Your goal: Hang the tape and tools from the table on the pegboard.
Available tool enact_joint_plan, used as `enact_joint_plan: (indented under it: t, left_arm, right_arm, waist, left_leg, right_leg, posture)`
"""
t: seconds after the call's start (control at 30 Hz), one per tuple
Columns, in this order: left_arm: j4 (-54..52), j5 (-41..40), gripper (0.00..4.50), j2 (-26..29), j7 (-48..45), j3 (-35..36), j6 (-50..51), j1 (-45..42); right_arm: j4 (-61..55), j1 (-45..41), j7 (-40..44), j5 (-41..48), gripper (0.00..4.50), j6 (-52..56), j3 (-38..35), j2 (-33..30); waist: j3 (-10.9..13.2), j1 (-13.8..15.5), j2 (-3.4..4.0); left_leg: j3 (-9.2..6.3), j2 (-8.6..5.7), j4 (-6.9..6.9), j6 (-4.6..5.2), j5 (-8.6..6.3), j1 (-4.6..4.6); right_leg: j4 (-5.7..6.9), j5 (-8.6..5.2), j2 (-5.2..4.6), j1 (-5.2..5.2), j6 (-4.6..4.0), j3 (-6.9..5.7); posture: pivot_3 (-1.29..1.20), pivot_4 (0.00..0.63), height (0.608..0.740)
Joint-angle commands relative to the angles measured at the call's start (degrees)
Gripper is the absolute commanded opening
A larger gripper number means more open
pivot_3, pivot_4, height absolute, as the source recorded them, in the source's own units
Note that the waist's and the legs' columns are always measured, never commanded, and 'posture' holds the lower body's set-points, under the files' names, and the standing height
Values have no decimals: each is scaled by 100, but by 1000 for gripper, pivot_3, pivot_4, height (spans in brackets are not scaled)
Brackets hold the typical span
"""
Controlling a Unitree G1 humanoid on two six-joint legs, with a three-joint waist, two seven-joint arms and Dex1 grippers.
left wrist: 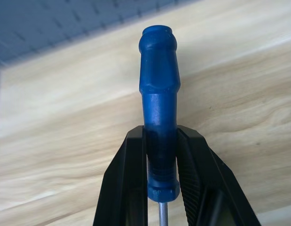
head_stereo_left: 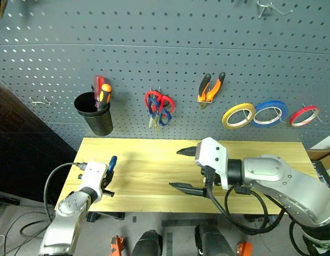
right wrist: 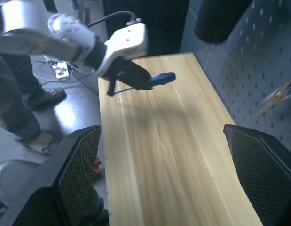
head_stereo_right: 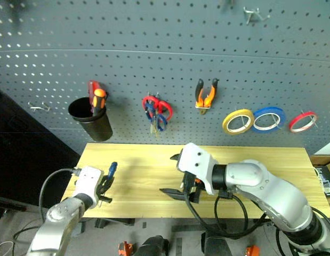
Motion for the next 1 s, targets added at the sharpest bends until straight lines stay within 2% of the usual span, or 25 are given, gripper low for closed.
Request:
enact_joint_plan:
  t: [0.03, 0.23, 0.57, 0.8, 1.0]
  left_arm:
    - [-581, 195, 543, -19, 7, -27, -937, 84]
    - [-941, 265, 543, -181, 88, -207, -1724, -678]
    - [-825, -55, 543, -754, 681, -54, -1172, -3144]
    - [-452, -154, 543, -870, 1102, 216, -809, -3975]
    - [-181, -89, 543, -745, 1246, 414, -813, -4156]
  right_arm:
    - [-26, -118, 219, 217, 4500, -294, -428, 22]
    - [259, -333, 596, 410, 4500, -554, -877, -161]
    - [810, -704, 718, 290, 4500, -815, -1467, -508]
    - [1024, -772, 330, 242, 4500, -730, -1894, -607]
    - [1081, -725, -192, 337, 4500, -510, -2214, -523]
  waist:
    - [-29, 69, -3]
    - [-219, 269, -9]
    - [-478, 262, -45]
    - [-629, 242, -45]
    - [-761, 241, -44]
  left_leg:
    - [0, 0, 0, 1, 0, 2]
    - [-2, -2, 3, 1, 1, 6]
    - [15, -5, 8, 3, 2, 18]
    - [25, -5, 15, 3, 2, 24]
    - [26, -8, 28, 3, 2, 26]
  right_leg:
    - [0, 0, 0, 5, 0, -1]
    - [2, 3, 10, 12, -4, -24]
    - [14, 3, 32, 15, -4, -10]
    - [22, 4, 33, 15, -4, 2]
    - [28, 4, 34, 19, -4, 6]
  posture:
    - [26, 130, 740]
    - [67, 83, 740]
    - [60, 40, 740]
    - [24, 24, 740]
    - [13, 14, 740]
